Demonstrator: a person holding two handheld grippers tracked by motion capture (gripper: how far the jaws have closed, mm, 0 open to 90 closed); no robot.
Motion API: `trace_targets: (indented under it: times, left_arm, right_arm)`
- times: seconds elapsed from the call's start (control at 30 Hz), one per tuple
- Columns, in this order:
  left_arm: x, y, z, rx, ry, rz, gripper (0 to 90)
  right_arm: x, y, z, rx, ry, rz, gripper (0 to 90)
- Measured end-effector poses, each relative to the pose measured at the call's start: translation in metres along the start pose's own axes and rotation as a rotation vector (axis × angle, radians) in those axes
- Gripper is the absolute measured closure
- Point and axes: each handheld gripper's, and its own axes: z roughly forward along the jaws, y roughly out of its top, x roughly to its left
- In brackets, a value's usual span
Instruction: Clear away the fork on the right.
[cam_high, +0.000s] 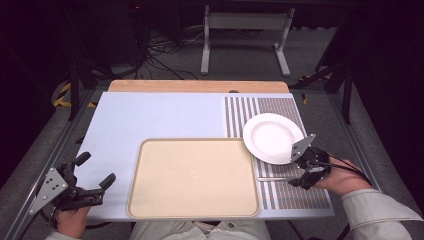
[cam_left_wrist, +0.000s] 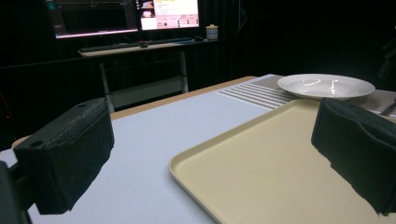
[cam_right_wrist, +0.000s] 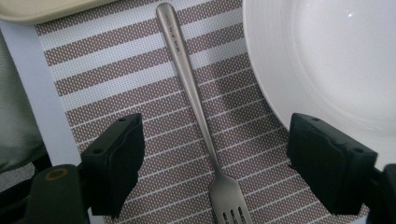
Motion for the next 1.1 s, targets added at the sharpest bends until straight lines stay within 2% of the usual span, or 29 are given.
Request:
trace_targets:
  times: [0.2, 0.43, 0.6, 0.67, 0.8, 0.93, 1.1]
  left_arm:
    - [0.0, 0.0, 0.0, 0.004, -0.002, 0.001, 0.0]
    - [0.0, 0.0, 0.001, 0.004, -0.001, -0.001, 0.0]
    - [0.0, 0.0, 0.0, 0.004, 0.0, 0.001, 0.0]
    - [0.0, 0.0, 0.0, 0.006, -0.002, 0.001, 0.0]
    - [-0.001, 0.0, 0.0, 0.005, -0.002, 0.002, 0.0]
    - [-0.001, 0.0, 0.0, 0.005, 0.0, -0.002, 0.0]
    - [-0.001, 0.0, 0.0, 0.008, -0.001, 0.001, 0.0]
  right_arm:
    - [0.0, -0.003, 0.013, 0.044, 0.029, -0.012, 26.5]
    - [-0.003, -0.007, 0.024, 0.074, 0.058, -0.025, 38.8]
    - [-0.005, -0.009, 0.026, 0.081, 0.07, -0.025, 47.8]
    - [-0.007, -0.01, 0.029, 0.084, 0.082, -0.032, 56.3]
    - [-0.008, -0.01, 0.031, 0.091, 0.09, -0.051, 65.3]
    - [-0.01, -0.01, 0.033, 0.092, 0.086, -0.057, 68.4]
    - [-0.014, -0.013, 0.033, 0.081, 0.102, -0.068, 77.4]
